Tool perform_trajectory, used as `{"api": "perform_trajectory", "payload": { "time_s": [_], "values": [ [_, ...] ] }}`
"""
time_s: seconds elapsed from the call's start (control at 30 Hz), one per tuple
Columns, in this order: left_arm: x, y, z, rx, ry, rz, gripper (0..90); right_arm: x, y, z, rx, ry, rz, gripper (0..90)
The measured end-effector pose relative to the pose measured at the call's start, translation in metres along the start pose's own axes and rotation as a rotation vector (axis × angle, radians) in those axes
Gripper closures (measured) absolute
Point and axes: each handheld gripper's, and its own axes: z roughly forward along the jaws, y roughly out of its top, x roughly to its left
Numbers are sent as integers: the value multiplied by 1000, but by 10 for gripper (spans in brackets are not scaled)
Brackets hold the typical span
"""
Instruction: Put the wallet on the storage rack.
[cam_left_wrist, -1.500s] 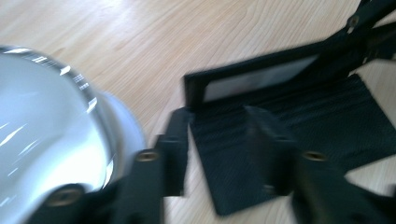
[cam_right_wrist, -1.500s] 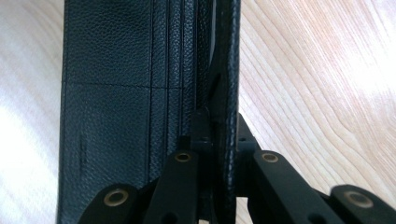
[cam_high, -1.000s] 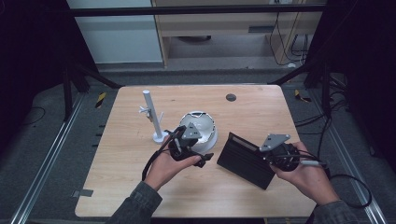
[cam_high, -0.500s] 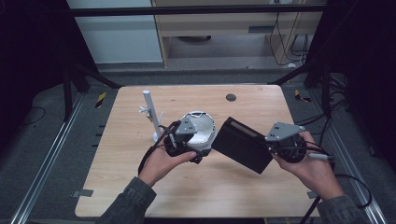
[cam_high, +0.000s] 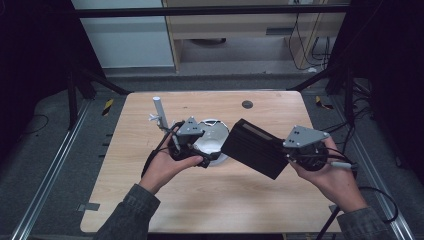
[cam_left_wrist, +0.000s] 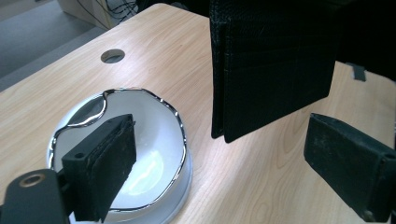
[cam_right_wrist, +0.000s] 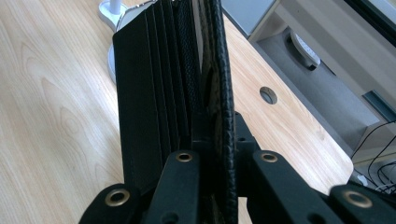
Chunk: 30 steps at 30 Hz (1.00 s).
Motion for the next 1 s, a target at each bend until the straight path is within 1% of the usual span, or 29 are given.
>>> {"api": "perform_trajectory", "payload": {
  "time_s": [0.07, 0.1, 0.17, 0.23, 0.4, 0.57, 0.6, 0.77, 0.87, 1.0],
  "values": [
    [-1, 0, 2, 3, -5, 6, 92, 1, 1, 0, -6, 0, -2, 852],
    [-2, 0, 3, 6, -14, 10, 92, 2, 2, 0, -10, 2, -3, 852],
    [-4, 0, 5, 11, -27, 22, 92, 4, 3, -1, -20, 6, -4, 852],
    [-5, 1, 7, 8, -30, 38, 92, 5, 4, 0, -26, 12, -5, 852],
    [-4, 5, 13, 12, -46, 43, 91, 5, 7, 0, -38, 22, -12, 852],
    [-5, 7, 20, 17, -76, 48, 92, 5, 10, -3, -62, 26, -4, 852],
    [-6, 7, 22, 15, -76, 53, 93, 6, 10, -3, -66, 29, 0, 851],
    [-5, 7, 30, 16, -88, 56, 123, 7, 10, -5, -75, 36, -2, 852],
    [-5, 7, 36, 26, -98, 58, 134, 7, 9, -4, -79, 39, 4, 851],
    [-4, 8, 44, 44, -121, 50, 181, 8, 8, -3, -80, 45, 6, 851]
  ]
}}
